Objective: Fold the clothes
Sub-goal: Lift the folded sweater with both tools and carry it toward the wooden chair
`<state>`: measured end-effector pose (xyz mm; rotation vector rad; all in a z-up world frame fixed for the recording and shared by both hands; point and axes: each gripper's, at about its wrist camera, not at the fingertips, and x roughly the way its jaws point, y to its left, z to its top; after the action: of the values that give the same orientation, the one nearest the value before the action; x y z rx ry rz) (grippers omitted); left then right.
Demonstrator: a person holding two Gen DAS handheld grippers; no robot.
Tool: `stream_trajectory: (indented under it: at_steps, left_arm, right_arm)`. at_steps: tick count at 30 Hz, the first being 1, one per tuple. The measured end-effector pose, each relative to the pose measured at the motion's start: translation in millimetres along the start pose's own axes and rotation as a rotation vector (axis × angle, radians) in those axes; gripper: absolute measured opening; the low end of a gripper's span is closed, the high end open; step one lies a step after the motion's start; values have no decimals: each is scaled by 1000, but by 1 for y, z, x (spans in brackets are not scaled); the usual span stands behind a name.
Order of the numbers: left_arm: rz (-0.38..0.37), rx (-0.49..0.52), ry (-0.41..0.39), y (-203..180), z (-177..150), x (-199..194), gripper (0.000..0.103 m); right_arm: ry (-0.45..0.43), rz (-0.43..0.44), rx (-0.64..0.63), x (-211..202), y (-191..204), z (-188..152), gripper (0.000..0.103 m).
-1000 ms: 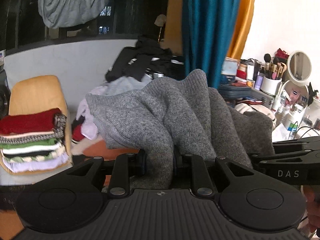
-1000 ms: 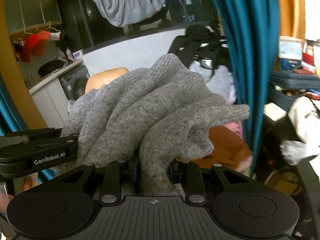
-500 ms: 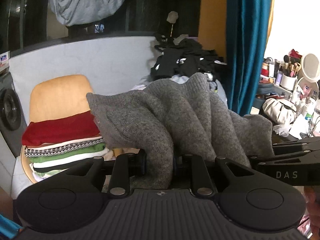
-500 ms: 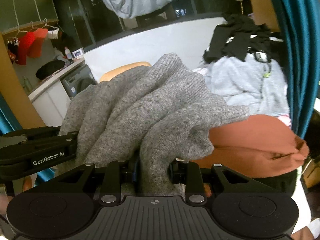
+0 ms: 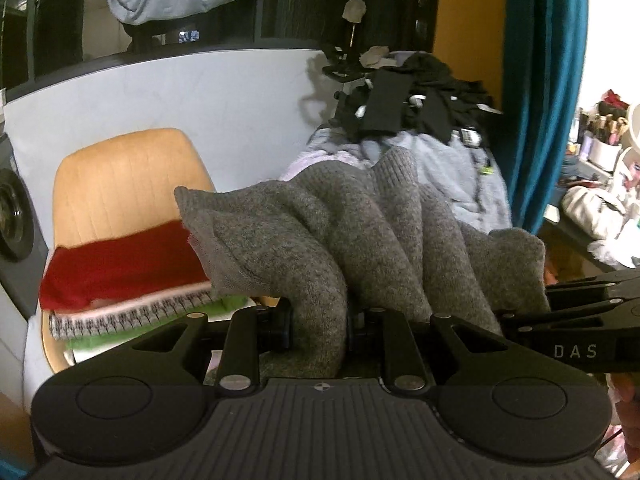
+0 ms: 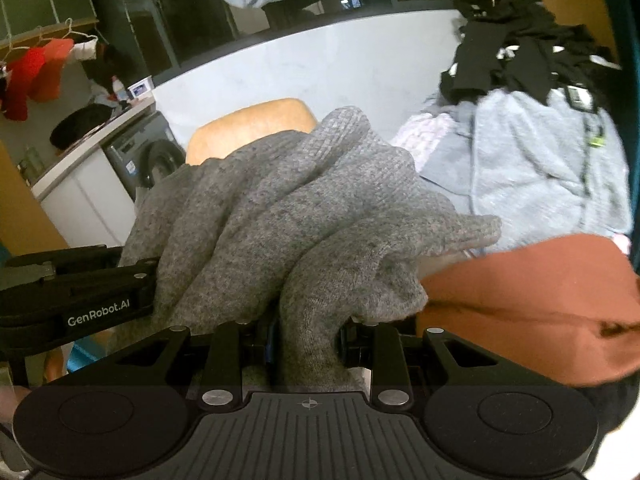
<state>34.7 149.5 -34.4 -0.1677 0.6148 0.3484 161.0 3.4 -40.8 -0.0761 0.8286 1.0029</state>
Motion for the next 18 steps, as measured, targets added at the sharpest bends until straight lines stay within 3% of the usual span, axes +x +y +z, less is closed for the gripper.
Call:
stream_trajectory:
  at_steps: [9,18]
  left_arm:
    - [57,-17,24,100,69,84,22]
    - [129,-119,43,214,81,133,22]
  right_arm:
    - [44,49,-23,129,9,102,25]
    - [104,122,-119,248,59,166,25]
